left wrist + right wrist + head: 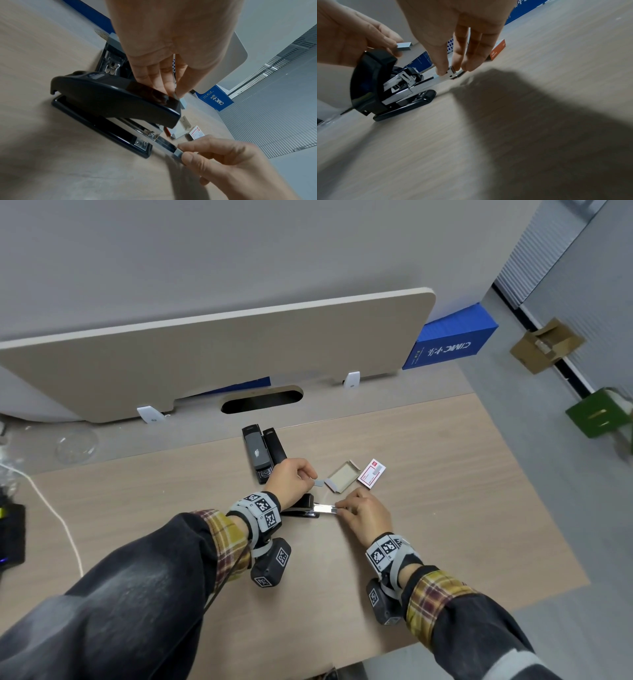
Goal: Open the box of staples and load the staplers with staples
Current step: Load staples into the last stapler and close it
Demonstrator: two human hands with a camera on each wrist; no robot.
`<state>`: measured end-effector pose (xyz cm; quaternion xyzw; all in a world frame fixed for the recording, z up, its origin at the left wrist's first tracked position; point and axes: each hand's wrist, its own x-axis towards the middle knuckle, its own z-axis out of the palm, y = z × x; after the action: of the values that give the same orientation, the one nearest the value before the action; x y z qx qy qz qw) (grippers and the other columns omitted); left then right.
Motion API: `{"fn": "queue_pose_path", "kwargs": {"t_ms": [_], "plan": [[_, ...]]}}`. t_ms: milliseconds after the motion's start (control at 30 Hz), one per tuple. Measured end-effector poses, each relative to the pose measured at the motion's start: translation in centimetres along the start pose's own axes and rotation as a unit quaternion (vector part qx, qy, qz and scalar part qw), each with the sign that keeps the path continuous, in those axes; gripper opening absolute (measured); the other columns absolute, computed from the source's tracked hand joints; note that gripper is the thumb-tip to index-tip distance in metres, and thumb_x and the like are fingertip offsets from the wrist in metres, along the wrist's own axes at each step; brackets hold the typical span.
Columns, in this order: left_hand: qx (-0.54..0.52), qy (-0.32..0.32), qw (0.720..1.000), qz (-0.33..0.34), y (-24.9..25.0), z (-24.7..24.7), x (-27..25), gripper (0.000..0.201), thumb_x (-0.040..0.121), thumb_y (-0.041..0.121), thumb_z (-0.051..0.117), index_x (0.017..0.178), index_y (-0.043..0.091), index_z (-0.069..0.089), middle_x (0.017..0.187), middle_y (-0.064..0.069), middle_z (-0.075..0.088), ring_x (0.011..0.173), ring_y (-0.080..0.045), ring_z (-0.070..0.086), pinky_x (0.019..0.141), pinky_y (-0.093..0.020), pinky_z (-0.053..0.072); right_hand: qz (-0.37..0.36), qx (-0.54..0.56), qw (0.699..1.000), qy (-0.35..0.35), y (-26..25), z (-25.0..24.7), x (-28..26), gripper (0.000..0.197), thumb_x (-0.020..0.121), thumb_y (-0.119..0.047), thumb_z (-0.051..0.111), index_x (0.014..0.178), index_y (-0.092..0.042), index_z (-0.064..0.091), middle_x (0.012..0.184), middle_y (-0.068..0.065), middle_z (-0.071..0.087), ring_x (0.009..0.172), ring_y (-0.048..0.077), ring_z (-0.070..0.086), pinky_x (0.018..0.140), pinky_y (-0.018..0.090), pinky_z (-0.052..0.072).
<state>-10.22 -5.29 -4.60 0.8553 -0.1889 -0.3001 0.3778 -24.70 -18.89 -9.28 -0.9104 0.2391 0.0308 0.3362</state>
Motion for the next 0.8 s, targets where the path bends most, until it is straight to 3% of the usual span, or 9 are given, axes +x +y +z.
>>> {"fn": "queue_pose_path", "kwargs": {"t_ms": [300,467,567,700,800], "plan": [[0.002,0.001,1.000,0.002,0.2,0.2,0.1,0.017,0.081,0.003,0.060,0.078,0.018,0.069,0.069,0.003,0.062,0.065,-0.013,0.058,0.065,-0.023,0.048,0.001,-0.045,0.999,-0.031,-0.3,-0.5,0.6,0.012,0.088,-0.029,0.060,0.094,-0.027,0.071,0.096,-0.007,0.060,0.093,0.015,0.059,0.066,0.027,0.037],[0.006,0.004,1.000,0.004,0.4,0.3,-0.1,0.016,0.081,0.004,0.060,0.080,0.017,0.070,0.070,0.004,0.061,0.065,-0.011,0.057,0.063,-0.020,0.046,-0.065,-0.097,0.990,-0.075,-0.6,-0.8,1.0,0.025,0.092,-0.026,0.054,0.113,-0.028,0.065,0.106,-0.006,0.059,0.102,0.017,0.058,0.075,0.032,0.047],[0.006,0.003,1.000,0.005,0.4,0.3,-0.1,0.017,0.080,0.004,0.060,0.079,0.017,0.069,0.069,0.004,0.061,0.062,-0.008,0.055,0.060,-0.017,0.043,-0.117,-0.143,0.977,-0.106,-1.2,-1.1,1.2,0.030,0.093,-0.021,0.050,0.120,-0.028,0.062,0.106,0.001,0.055,0.099,0.024,0.057,0.072,0.035,0.046],[0.005,0.003,1.000,0.005,0.4,0.2,-0.2,0.019,0.080,0.003,0.060,0.076,0.020,0.067,0.069,0.004,0.061,0.062,-0.007,0.055,0.061,-0.017,0.043,-0.145,-0.177,0.966,-0.124,-1.6,-1.6,1.0,0.037,0.085,-0.006,0.049,0.115,-0.025,0.056,0.110,0.002,0.050,0.090,0.029,0.057,0.064,0.032,0.039],[0.007,0.002,1.000,0.004,0.3,0.2,-0.2,0.019,0.081,0.003,0.061,0.076,0.021,0.067,0.070,0.003,0.061,0.062,-0.008,0.054,0.060,-0.017,0.042,-0.156,-0.178,0.961,-0.142,-1.4,-1.8,1.1,0.041,0.078,-0.001,0.049,0.112,-0.024,0.057,0.111,0.002,0.050,0.089,0.028,0.056,0.065,0.031,0.038]]}}
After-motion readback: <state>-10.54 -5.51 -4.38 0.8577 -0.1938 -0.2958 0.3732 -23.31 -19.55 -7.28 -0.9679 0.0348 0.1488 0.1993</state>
